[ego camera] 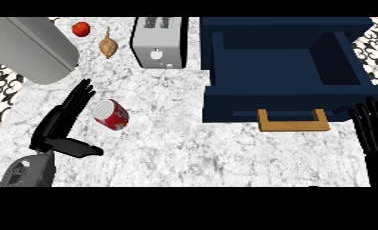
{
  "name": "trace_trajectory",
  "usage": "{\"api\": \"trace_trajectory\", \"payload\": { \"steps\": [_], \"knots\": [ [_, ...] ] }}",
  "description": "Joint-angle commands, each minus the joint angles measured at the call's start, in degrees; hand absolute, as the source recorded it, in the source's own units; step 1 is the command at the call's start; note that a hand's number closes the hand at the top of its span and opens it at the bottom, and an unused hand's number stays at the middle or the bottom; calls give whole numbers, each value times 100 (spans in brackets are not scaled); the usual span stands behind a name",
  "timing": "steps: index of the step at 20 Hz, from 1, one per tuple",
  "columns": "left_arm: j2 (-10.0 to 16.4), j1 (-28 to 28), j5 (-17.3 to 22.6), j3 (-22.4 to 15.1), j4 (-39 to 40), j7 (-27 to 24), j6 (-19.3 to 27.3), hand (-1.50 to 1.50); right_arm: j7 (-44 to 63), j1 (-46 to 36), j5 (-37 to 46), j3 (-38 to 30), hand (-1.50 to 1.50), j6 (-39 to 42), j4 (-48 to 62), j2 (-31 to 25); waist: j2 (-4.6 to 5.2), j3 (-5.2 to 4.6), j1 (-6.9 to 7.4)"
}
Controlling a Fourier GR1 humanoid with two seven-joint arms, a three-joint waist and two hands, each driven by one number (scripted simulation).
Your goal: Pick up the can, place it into the drawer and close the drawer
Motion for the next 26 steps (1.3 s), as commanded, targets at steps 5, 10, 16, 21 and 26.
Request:
{"api": "trace_trajectory", "payload": {
  "steps": [5,10,16,21,26],
  "knots": [
    [147,-169,-138,88,757,-451,-53,-150,309,-361,-205,-283,-150,6,-30,-169,-1,1,4],
    [122,-875,-368,85,1872,-783,162,-150,135,-227,-60,-149,-150,-44,-102,18,2,0,-14],
    [223,-948,-438,135,2555,-1213,149,-150,411,-321,22,-32,-150,-164,-304,79,5,-1,-10],
    [240,-1073,-649,66,3258,-1921,170,-150,473,71,-460,-346,-150,230,-519,-123,7,-2,-30],
    [170,-1625,-750,113,3888,-2003,492,-150,104,-188,188,-45,-150,-23,-3,125,14,-3,-33]
  ]
}}
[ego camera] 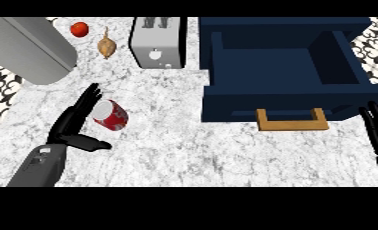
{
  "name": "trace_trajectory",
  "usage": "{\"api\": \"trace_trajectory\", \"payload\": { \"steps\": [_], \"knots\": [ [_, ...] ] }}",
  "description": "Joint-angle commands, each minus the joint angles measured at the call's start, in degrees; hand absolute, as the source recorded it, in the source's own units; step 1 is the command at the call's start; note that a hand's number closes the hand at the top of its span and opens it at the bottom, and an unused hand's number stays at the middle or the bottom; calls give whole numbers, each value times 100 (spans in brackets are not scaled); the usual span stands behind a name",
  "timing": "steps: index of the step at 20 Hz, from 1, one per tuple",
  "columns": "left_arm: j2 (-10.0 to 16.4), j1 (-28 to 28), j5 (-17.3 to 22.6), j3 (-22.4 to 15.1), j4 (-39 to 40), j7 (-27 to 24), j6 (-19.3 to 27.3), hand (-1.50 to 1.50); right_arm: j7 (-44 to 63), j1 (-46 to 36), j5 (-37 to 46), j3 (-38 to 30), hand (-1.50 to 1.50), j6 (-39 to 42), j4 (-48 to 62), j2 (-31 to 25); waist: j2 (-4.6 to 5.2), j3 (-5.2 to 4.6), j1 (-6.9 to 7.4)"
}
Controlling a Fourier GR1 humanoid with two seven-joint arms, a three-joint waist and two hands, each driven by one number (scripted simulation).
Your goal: Pick up the can, place it into the drawer and close the drawer
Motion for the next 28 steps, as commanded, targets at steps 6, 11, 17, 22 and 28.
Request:
{"api": "trace_trajectory", "payload": {
  "steps": [6,11,17,22,28],
  "knots": [
    [-36,-423,-39,27,611,-218,119,-150,-328,48,-22,-64,-150,112,224,-22,3,1,-7],
    [-275,-465,85,-33,236,302,171,-150,30,-182,-224,-134,-150,-25,75,21,-11,5,28],
    [-302,-858,-136,-69,1036,-339,167,-150,108,-37,-120,-67,-150,118,-141,-25,19,-2,-43],
    [-559,-667,-41,-190,475,-60,84,-150,444,391,106,493,-150,-253,-863,229,-9,2,7],
    [-908,-751,127,-209,37,332,236,150,-30,155,-131,61,-150,6,-177,115,-11,6,31]
  ]
}}
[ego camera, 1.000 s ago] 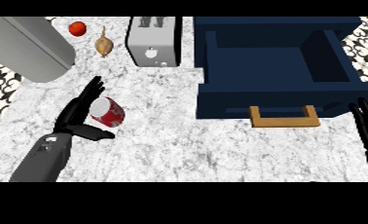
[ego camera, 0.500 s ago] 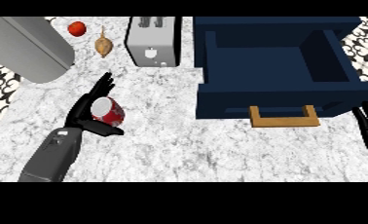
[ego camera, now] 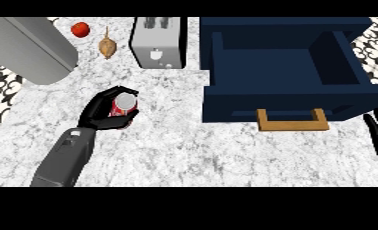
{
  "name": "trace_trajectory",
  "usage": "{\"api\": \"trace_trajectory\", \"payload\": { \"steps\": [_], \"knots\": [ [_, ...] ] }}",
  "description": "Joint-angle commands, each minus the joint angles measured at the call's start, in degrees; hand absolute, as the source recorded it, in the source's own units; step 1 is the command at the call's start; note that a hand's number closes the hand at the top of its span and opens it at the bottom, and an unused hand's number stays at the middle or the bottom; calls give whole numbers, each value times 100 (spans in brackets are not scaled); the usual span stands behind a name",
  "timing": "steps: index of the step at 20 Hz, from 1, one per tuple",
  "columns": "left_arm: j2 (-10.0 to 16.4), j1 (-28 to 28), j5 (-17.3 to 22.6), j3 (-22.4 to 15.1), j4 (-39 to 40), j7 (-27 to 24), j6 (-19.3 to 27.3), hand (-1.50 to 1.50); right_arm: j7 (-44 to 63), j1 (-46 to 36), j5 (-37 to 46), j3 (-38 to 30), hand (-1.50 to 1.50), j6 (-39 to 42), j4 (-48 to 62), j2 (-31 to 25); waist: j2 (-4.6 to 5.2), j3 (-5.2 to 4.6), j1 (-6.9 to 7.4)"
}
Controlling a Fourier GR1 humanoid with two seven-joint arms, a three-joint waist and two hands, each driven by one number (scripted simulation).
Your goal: Pick up the can, place it into the drawer and close the drawer
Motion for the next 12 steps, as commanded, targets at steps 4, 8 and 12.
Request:
{"api": "trace_trajectory", "payload": {
  "steps": [4,8,12],
  "knots": [
    [-157,41,352,-11,-725,701,-491,150,279,-286,203,126,-150,-233,-22,109,-16,1,70],
    [-384,319,631,88,-1365,1021,-154,150,148,182,-148,-189,-150,72,-246,0,-24,1,55],
    [-197,731,846,767,-1139,578,1040,150,153,191,-50,105,-150,-134,-327,114,-25,-1,105]
  ]
}}
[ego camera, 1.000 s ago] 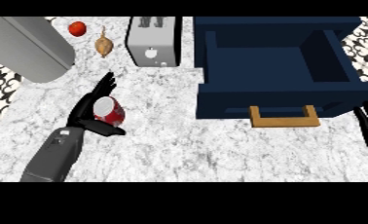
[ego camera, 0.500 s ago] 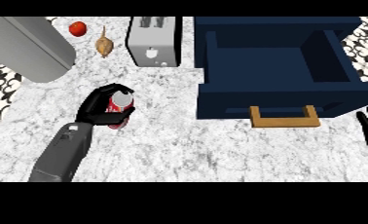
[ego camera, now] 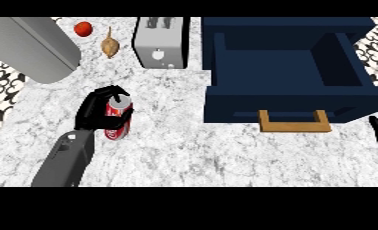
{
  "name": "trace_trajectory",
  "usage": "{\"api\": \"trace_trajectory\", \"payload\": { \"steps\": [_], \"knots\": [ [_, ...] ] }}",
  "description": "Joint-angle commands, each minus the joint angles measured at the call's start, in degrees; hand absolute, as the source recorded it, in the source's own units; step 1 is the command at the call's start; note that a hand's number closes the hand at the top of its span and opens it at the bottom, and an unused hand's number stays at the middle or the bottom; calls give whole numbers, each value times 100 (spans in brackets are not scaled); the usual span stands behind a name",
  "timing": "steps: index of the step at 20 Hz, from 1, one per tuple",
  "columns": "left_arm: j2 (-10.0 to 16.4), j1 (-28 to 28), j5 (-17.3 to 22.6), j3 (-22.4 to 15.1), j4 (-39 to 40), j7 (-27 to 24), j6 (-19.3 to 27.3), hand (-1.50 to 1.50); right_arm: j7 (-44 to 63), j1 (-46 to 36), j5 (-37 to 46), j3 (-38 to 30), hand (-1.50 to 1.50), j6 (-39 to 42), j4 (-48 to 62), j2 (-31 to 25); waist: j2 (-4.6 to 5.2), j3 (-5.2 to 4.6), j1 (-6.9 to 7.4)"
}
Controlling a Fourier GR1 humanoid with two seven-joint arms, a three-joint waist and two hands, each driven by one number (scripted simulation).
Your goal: Pick up the can, place it into the drawer and close the drawer
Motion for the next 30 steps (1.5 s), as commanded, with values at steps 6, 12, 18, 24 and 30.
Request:
{"api": "trace_trajectory", "payload": {
  "steps": [6,12,18,24,30],
  "knots": [
    [-355,827,566,191,-2256,1124,1120,150,-277,-67,-163,-394,-150,95,310,-152,-21,7,68],
    [-761,656,414,-421,-3370,2143,1592,150,20,256,-29,-3,-150,65,-369,68,1,0,-27],
    [-959,589,190,-1471,-4744,3136,2389,150,-98,16,-344,-389,-150,109,75,-210,-5,3,-35],
    [-962,-173,175,-1873,-5136,4234,2824,150,-362,47,-25,-152,-150,-5,173,70,8,1,-61],
    [-964,-1465,110,-2317,-4529,4642,3593,150,136,-227,-54,-183,-150,-68,-57,-78,18,-1,-97]
  ]
}}
